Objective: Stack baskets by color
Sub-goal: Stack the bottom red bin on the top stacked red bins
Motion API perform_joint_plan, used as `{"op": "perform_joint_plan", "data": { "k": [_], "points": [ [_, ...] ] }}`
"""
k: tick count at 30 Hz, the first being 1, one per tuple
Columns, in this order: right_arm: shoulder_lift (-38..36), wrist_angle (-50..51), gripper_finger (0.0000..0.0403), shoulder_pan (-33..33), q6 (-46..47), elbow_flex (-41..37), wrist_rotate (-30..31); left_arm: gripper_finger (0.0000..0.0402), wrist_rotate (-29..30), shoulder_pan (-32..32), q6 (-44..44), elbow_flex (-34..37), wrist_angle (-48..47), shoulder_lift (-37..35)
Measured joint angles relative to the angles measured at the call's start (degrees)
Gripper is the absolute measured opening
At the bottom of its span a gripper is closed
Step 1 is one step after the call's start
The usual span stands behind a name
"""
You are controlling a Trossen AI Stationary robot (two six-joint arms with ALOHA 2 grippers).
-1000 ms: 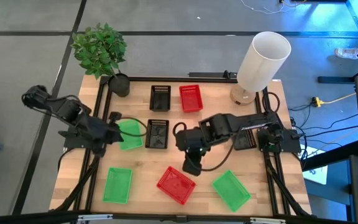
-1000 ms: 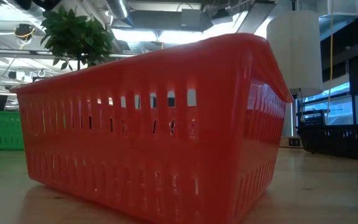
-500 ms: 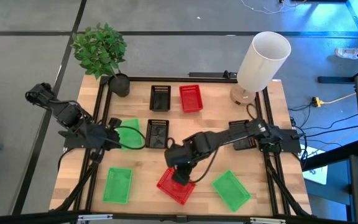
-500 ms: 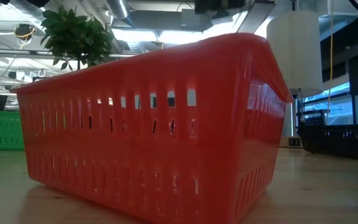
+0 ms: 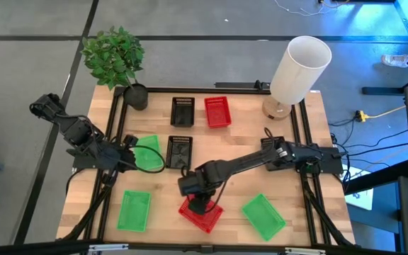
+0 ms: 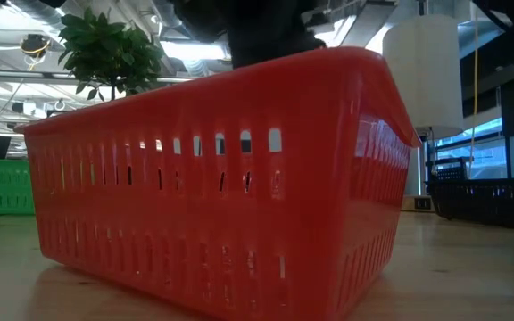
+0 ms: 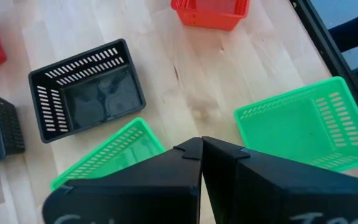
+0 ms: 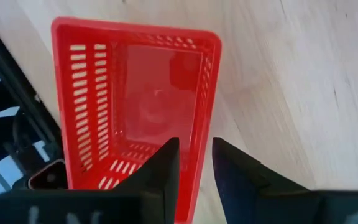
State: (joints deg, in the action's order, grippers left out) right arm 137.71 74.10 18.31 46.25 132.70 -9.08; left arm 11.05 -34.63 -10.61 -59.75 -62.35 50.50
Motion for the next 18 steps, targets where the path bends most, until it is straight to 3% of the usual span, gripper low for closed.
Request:
{"op": "perform_joint_plan", "data": {
  "k": [11,18],
  "points": [
    [1.47,-0.24,0.0094,-0.35,-0.38,0.00,3.39,0.0000,0.00,0.02,0.00,0.00,0.02,0.00],
    [1.47,-0.22,0.0094,-0.35,-0.29,0.00,1.87,0.0000,0.00,0.02,0.00,0.00,0.02,0.00]
  ]
}}
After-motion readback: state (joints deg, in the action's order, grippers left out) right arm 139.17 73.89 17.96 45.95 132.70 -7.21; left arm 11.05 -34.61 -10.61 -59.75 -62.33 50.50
